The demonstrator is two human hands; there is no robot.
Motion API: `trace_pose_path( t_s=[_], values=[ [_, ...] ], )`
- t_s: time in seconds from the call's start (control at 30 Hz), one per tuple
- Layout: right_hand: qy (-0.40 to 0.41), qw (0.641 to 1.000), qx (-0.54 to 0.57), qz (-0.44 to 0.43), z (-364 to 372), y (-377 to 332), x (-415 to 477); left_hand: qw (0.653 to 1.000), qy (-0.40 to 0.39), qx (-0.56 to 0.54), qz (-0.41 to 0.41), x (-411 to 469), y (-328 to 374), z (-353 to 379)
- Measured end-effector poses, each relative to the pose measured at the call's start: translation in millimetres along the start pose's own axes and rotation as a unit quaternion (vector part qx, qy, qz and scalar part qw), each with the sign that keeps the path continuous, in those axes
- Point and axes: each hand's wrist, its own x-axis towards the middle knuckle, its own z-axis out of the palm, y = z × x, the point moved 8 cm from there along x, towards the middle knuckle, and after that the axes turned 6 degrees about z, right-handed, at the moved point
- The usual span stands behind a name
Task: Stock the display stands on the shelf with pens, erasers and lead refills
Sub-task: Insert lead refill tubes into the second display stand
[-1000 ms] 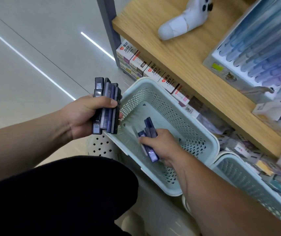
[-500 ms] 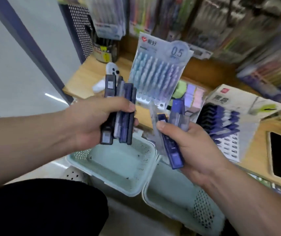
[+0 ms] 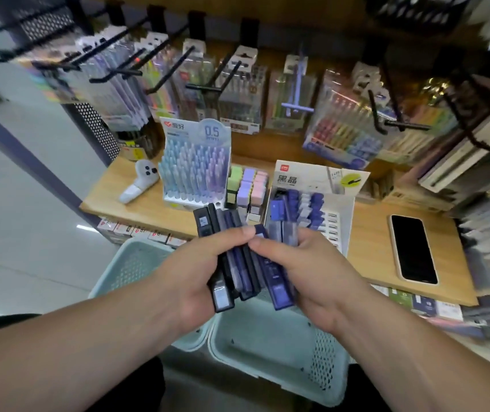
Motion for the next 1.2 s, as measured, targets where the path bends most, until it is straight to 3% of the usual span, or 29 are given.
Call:
trace_pose_path(
  t_s=[0.4,0.63,0.9,1.2],
  values=[
    [0.052,0.999,-0.003,0.000,-51,-8,28,0.999,-0.008,0.016,-0.031,57,-19,27],
    [0.061,0.998,0.000,-0.006,-57,-24,50,0.997,-0.062,0.009,-0.055,86,-12,36],
    [0.071,0.996,0.048,-0.039,-52,-19,66,0.998,-0.026,0.001,-0.051,100,-9,17],
    [0.045,0.999,0.012,0.025,-51,-10,62,0.998,-0.007,0.007,-0.058,96,-9,13]
  ],
)
